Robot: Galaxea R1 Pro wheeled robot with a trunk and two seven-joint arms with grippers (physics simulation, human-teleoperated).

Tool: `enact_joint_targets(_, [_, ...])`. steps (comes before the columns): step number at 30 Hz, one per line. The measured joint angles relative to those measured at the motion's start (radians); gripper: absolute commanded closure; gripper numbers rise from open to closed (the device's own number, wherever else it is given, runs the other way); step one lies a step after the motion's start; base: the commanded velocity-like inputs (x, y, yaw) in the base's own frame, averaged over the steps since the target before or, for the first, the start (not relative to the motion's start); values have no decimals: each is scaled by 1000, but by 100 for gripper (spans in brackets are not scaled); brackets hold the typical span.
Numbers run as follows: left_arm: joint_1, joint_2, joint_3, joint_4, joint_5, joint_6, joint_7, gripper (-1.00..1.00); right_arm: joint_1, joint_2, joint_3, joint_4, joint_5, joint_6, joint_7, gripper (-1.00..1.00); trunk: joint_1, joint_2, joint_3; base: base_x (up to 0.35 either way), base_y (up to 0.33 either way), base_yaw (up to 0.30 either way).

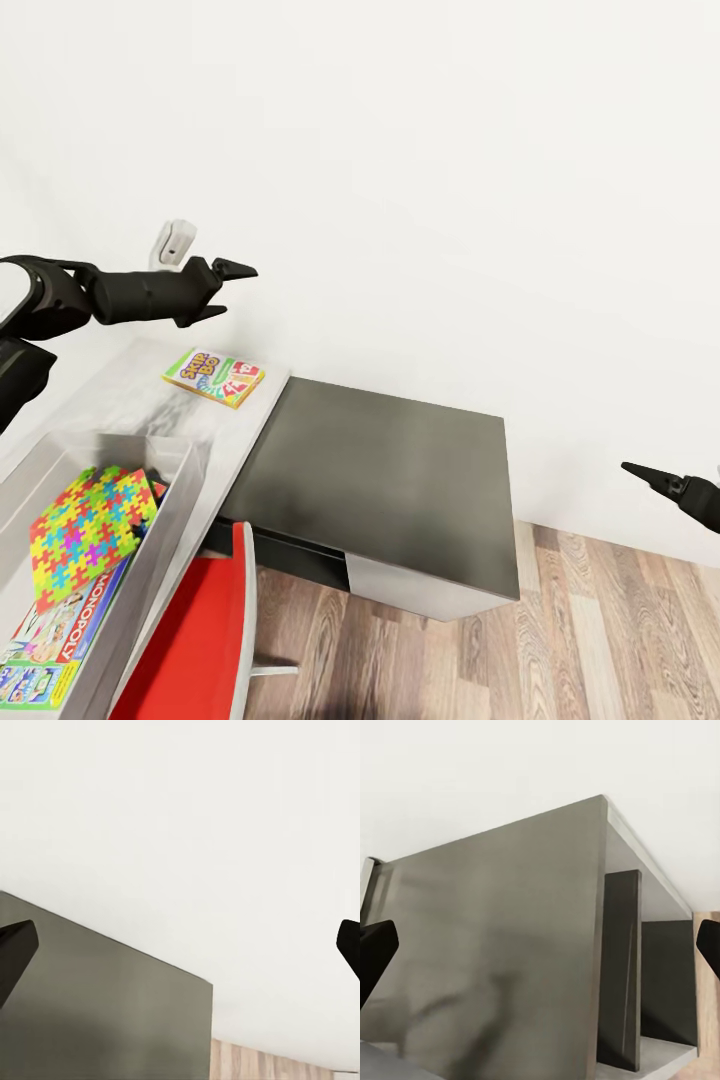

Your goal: Put all the toys in the child's room - the three board games (two on the bed and one on the table), the two jigsaw puzzles on the table, and the tennis ball on the table - inside the toy box on the table in the child's room.

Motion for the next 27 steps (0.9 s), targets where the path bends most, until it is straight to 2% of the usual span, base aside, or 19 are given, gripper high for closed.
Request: enact_joint_targets(27, [0,4,-2,1,0,0,0,-100,0,0,0,0,0,0,1,-100,0,0,0,13,-11,0])
